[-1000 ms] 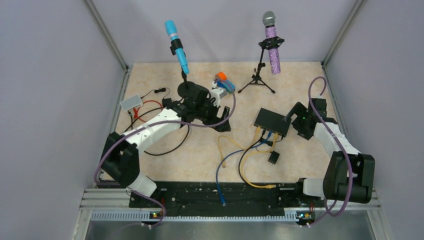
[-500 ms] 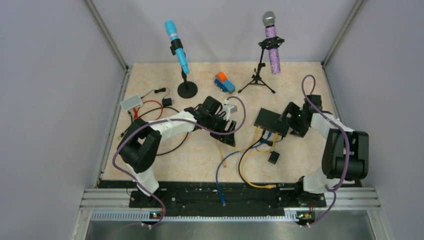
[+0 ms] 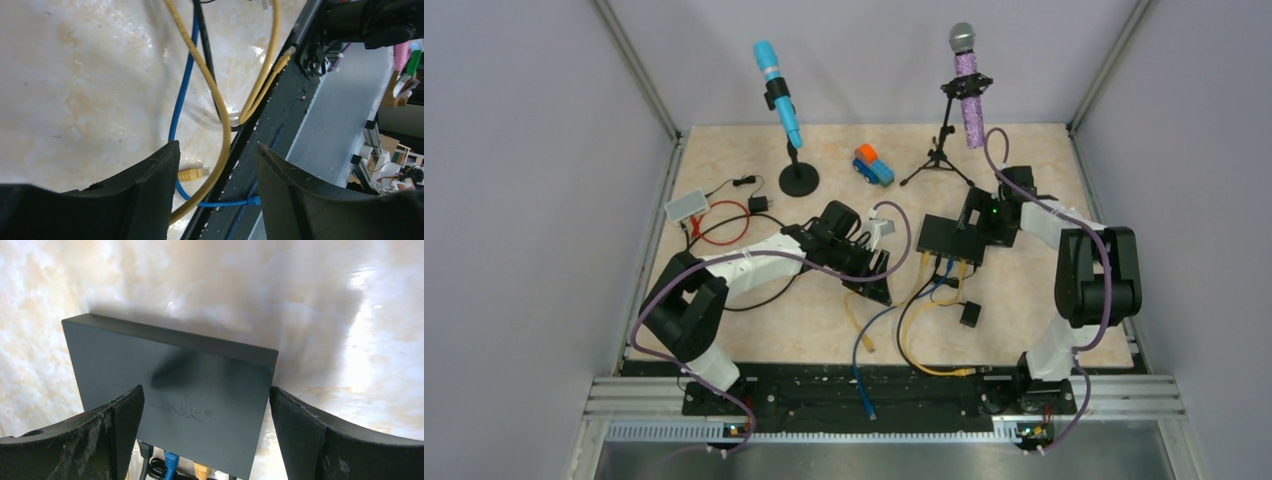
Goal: Pull the plug from the switch port
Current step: Move the switch port to the center of the board.
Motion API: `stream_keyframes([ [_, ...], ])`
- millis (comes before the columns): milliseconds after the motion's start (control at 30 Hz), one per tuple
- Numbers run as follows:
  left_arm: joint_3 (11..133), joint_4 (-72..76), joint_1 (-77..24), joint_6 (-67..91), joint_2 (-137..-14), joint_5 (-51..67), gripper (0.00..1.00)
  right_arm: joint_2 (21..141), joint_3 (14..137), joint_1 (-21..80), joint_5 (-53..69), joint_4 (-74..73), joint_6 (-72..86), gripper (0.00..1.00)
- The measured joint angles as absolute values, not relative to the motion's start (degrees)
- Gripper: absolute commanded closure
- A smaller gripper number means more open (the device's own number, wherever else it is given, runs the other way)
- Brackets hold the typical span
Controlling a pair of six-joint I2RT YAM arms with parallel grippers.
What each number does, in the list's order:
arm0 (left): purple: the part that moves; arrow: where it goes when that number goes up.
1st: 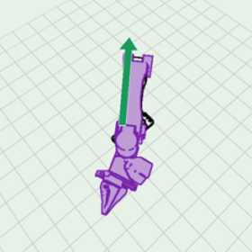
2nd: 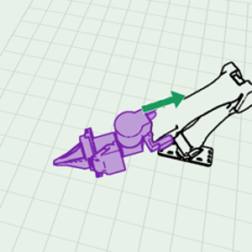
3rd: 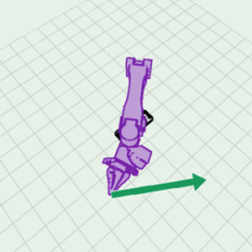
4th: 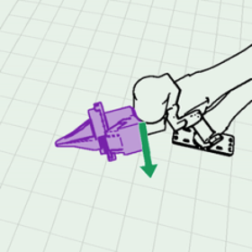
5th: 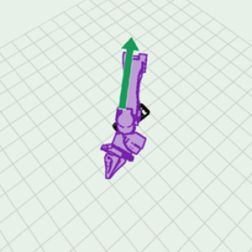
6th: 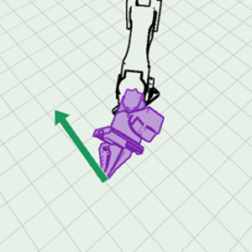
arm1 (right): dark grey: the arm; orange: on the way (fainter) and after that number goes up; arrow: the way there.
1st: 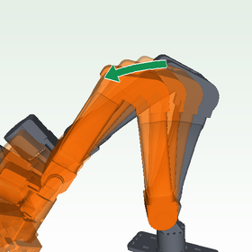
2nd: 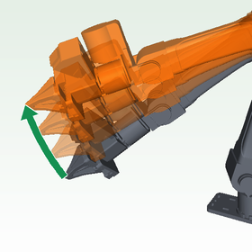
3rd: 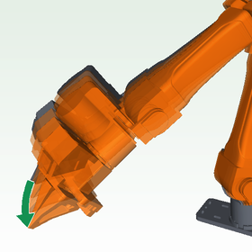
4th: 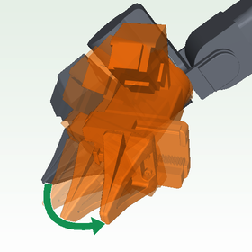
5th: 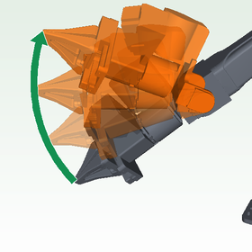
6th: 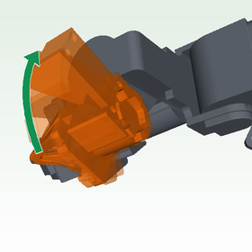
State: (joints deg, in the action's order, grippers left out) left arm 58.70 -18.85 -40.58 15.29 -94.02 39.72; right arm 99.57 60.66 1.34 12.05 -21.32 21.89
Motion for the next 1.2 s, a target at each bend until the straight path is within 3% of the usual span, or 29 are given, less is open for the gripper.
stream_keyframes([
  [133,58.7,-18.9,-40.6,15.8,-92.8,41.9,0.36,97.4,56.9,3.5,12.9,-17.2,21.5,0.07],
  [433,58.9,-20.8,-40.6,15.7,-89.4,35.2,0.03,91.7,51.5,4.0,7.2,-17.9,22.2,0.03],
  [633,59.9,-20.9,-40.6,16.0,-85.4,23.9,0.01,88.4,51.8,3.2,-1.0,-19.9,25.4,0.08],
  [733,59.9,-20.5,-40.7,16.4,-82.1,19.3,0.01,88.2,52.6,3.1,-1.9,-19.1,28.4,0.17],
  [800,59.4,-19.5,-40.6,16.6,-79.4,16.3,0.01,87.2,51.9,3.1,-1.9,-17.4,30.6,0.28],
  [833,58.6,-18.7,-40.6,16.7,-77.3,14.4,0.01,85.7,50.2,3.1,-1.8,-14.8,31.7,0.38],
  [900,57.3,-17.9,-40.6,16.9,-74.2,11.7,0.01,80.7,45.2,3.1,-1.3,-10.1,33.0,0.66],
  [933,56.5,-17.5,-40.6,17.0,-72.6,10.2,0.01,77.2,42.2,3.1,-0.8,-7.9,33.5,0.72],
  [1000,55.2,-16.9,-40.6,17.1,-70.3,7.6,0.01,72.2,38.5,3.1,0.5,-4.5,33.4,0.69],
  [1067,54.0,-16.5,-40.6,17.1,-68.7,5.5,0.01,69.5,37.3,3.2,2.2,-1.8,32.7,0.81],
  [1200,52.7,-16.5,-40.6,17.1,-67.9,2.2,0.01,72.8,40.6,3.7,5.9,1.1,29.0,0.75],
])
